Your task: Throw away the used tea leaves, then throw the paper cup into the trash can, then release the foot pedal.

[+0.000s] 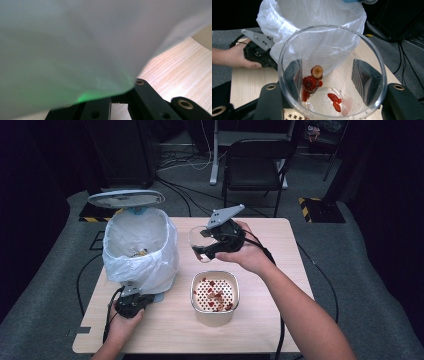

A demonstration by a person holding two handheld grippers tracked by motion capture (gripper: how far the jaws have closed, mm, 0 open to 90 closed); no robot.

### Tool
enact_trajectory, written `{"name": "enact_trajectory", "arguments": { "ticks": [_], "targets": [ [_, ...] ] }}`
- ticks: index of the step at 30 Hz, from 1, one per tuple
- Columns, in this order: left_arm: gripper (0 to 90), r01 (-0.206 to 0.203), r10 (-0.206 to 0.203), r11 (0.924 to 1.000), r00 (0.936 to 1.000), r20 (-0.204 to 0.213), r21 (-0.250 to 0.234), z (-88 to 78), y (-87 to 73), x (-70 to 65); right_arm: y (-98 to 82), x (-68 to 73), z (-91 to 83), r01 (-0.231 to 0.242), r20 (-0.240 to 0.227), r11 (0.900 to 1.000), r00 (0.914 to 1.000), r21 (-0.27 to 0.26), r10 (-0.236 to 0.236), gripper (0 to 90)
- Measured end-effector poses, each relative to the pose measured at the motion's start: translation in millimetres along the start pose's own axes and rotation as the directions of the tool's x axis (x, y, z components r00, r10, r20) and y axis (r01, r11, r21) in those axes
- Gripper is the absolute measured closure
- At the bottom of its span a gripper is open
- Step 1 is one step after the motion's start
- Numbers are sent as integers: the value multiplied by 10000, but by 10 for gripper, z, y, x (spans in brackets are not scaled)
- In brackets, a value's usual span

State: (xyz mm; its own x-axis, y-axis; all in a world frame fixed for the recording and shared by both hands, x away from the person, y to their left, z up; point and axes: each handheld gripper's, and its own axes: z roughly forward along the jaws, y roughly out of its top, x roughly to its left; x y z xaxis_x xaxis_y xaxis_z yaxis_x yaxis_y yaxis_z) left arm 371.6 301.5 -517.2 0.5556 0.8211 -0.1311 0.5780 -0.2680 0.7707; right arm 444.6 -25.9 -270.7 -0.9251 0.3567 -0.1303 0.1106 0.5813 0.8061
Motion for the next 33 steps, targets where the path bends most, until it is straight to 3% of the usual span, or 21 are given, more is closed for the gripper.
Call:
{"name": "enact_trajectory", "arguments": {
  "ticks": [11, 14, 16, 18, 21, 33],
  "targets": [
    [900, 72, -72, 10000, 10000, 25, -58, 6, -1, -3, 279, -19, 64, -309, 72, 9992, 9995, -256, 311, 417],
    [900, -301, 301, 9993, 9995, -18, 211, -11, 6, 25, 349, -27, 97, -374, 60, 9990, 9993, -238, 375, 418],
    [900, 155, -155, 9998, 9999, -42, -85, 6, -1, -8, 398, -32, 114, -417, 14, 9988, 9991, -275, 417, 417],
    [900, 31, -31, 10000, 10000, 8, -51, 5, 1, 3, 447, -39, 129, -410, 19, 9985, 9992, -355, 411, 417],
    [900, 261, -261, 9997, 9996, -60, 7, 3, -5, -9, 509, -39, 156, -469, -4, 9979, 9989, -457, 469, 416],
    [900, 204, -204, 9998, 9998, -7, 32, -4, -4, -10, 690, -11, 379, -551, -173, 9966, 9984, -614, 542, 413]
  ]
}}
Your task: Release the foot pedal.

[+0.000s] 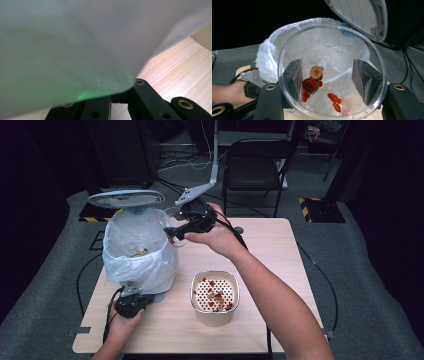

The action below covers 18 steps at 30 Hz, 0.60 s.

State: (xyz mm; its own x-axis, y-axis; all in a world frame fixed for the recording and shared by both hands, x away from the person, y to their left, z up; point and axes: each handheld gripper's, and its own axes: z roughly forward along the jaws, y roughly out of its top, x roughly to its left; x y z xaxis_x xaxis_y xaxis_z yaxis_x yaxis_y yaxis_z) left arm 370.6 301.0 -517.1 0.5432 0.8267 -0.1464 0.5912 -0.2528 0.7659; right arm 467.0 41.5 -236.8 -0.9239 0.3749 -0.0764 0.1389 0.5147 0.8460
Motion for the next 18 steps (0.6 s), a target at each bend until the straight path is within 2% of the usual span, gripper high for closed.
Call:
{"name": "enact_trajectory", "arguments": {
  "ticks": [9, 10, 14, 16, 18],
  "targets": [
    [900, 18, -18, 10000, 10000, 50, 22, -7, -5, -2, 167, 75, 150, 106, -405, 9997, 9991, -197, -114, 413],
    [900, 31, -31, 9999, 10000, 53, 96, -13, -4, -3, 186, 90, 185, 144, -393, 9996, 9991, -248, -153, 412],
    [900, 94, -94, 9999, 10000, 2, -124, 4, -12, -11, 226, 139, 296, 281, -463, 9993, 9985, -229, -292, 411],
    [900, 107, -107, 9999, 9999, 51, 20, -10, -7, -9, 239, 164, 355, 392, -484, 9990, 9980, -222, -402, 410],
    [900, 113, -112, 9999, 9999, 68, -63, -4, -10, -7, 251, 186, 414, 429, -520, 9988, 9977, -255, -442, 409]
  ]
}}
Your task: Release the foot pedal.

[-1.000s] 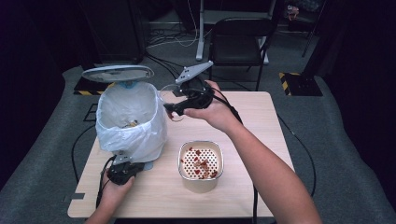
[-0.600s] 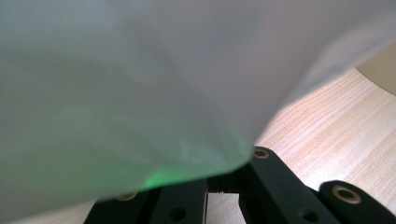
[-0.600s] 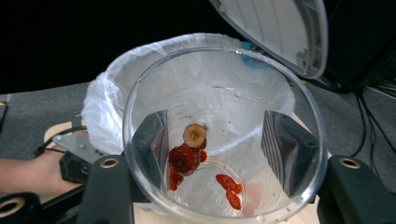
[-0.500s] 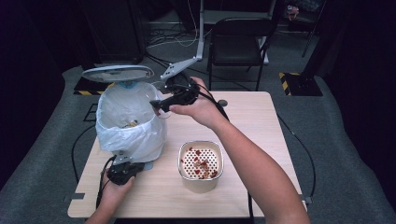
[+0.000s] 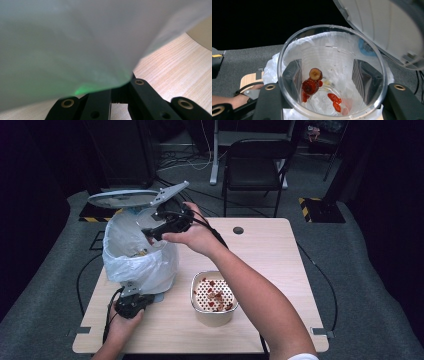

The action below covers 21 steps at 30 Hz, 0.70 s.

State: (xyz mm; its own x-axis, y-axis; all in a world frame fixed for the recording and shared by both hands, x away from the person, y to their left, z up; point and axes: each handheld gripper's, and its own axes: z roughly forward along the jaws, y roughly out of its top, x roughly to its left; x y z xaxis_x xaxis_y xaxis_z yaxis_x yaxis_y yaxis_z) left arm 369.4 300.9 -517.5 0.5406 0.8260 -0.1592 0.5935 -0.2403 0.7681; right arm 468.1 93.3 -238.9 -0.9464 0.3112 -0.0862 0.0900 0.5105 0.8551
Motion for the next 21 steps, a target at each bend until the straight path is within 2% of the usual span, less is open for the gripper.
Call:
{"name": "enact_trajectory", "arguments": {
  "ticks": [6, 9, 11, 14, 16, 17, 21],
  "targets": [
    [900, 14, -14, 10000, 10000, 9, 0, 0, 0, -1, -6, 22, 182, -66, 23, 9998, 10000, 200, 65, 398],
    [900, 45, -45, 10000, 10000, 17, -19, 1, -1, 0, -29, 16, 240, -298, 15, 9989, 9996, 356, 298, 370],
    [900, 63, -63, 10000, 10000, 30, -44, 3, -1, 0, -48, 10, 267, -506, -16, 9976, 9987, 472, 508, 308],
    [900, 63, -63, 10000, 10000, 12, -39, 3, -1, -1, -75, 6, 292, -530, 151, 9969, 9985, 586, 522, 251],
    [900, -20, 20, 10000, 10000, 3, 10, 0, 0, 2, -88, 1, 301, -697, 244, 9954, 9974, 655, 682, 151],
    [900, -123, 123, 9998, 9999, 6, 123, -6, 4, 8, -94, -2, 305, -774, 329, 9947, 9966, 670, 753, 142],
    [900, -99, 99, 9999, 10000, 9, 109, -6, 3, 8, -104, 13, 269, -629, 426, 9967, 9972, 511, 607, 121]
  ]
}}
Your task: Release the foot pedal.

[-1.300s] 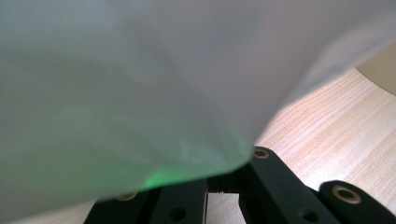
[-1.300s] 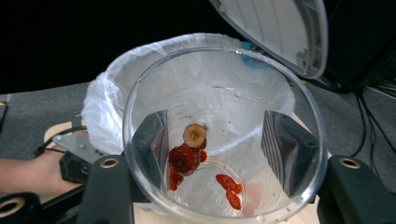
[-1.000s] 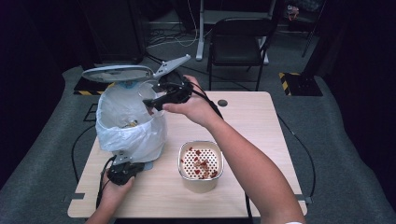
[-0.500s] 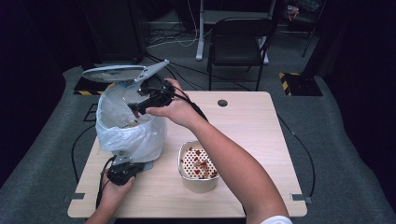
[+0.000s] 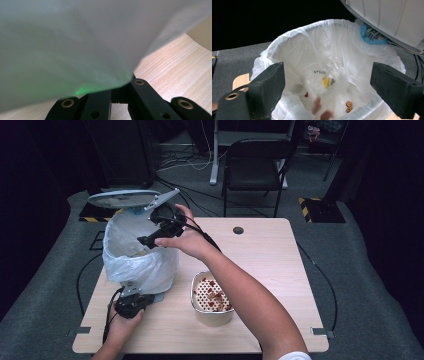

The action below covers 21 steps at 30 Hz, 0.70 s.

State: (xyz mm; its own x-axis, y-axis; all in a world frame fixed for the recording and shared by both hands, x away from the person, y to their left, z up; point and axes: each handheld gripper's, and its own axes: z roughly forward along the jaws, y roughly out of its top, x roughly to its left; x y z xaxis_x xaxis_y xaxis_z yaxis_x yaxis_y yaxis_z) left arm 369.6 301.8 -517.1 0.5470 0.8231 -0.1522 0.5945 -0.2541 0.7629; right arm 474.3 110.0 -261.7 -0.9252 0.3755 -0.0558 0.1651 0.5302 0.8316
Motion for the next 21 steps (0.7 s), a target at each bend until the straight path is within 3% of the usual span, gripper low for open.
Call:
{"name": "enact_trajectory", "arguments": {
  "ticks": [11, 14, 18, 20, 21],
  "targets": [
    [900, 69, -69, 10000, 9999, 119, 6, 0, 4, 11, -69, -27, -256, 286, 55, 9991, 9996, -323, -284, 172],
    [900, 207, -206, 9997, 9997, 100, -123, 15, -1, 19, -106, -47, -387, 104, -23, 9983, 9999, -573, -105, 184],
    [900, 140, -140, 9999, 9998, 150, -33, 9, 5, 29, -205, -72, -571, 185, 197, 9984, 9997, -530, -175, 189],
    [900, 411, -410, 9991, 9990, 150, -80, 13, 0, 11, -285, -102, -678, 37, 359, 9978, 9994, -663, -13, 193],
    [900, 123, -125, 9998, 9999, 100, 160, -2, 2, 34, -322, -121, -724, 1, 425, 9975, 9991, -705, 29, 194]
  ]
}}
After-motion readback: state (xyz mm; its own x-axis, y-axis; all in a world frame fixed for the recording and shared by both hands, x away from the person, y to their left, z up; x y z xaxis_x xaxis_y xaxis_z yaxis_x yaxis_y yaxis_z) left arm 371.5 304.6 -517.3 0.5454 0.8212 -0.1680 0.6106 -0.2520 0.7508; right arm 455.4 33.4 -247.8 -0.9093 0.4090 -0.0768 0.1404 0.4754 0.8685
